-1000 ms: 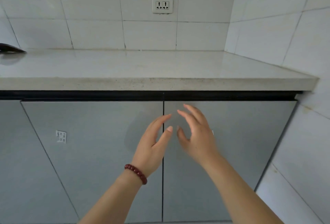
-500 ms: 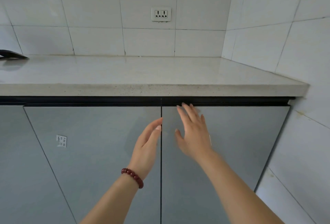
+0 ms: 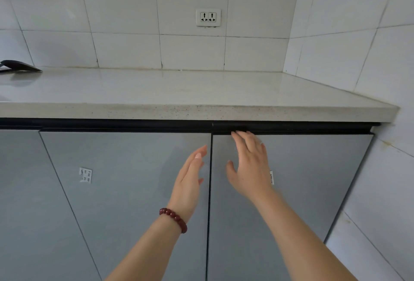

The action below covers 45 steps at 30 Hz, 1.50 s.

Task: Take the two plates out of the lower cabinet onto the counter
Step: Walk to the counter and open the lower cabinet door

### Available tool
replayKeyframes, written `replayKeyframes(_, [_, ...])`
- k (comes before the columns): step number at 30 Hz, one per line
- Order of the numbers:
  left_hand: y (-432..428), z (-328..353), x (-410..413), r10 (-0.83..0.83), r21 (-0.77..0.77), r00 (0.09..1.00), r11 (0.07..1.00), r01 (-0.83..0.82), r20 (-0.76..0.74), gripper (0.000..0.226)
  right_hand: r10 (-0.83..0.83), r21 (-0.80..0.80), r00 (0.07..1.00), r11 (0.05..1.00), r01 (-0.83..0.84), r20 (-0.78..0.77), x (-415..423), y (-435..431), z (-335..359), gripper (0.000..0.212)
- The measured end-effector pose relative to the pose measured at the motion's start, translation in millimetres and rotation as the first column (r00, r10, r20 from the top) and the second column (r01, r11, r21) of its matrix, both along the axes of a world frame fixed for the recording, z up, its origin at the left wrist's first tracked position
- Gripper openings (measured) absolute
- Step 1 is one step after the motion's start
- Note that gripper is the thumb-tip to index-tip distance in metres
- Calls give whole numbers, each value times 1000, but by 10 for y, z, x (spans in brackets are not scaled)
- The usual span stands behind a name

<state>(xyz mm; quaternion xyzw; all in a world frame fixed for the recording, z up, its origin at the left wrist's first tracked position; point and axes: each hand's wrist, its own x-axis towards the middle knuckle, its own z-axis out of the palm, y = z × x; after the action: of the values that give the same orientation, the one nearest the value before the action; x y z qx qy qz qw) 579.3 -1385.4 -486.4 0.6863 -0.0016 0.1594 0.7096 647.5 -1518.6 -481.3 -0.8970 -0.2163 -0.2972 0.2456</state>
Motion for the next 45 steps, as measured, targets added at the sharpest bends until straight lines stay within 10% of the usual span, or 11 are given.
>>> replayKeyframes(45, [-649, 71, -1099, -238, -71, 968, 970, 233, -79, 64, 301, 670, 942, 731, -126, -151, -1776, -762, -432, 72])
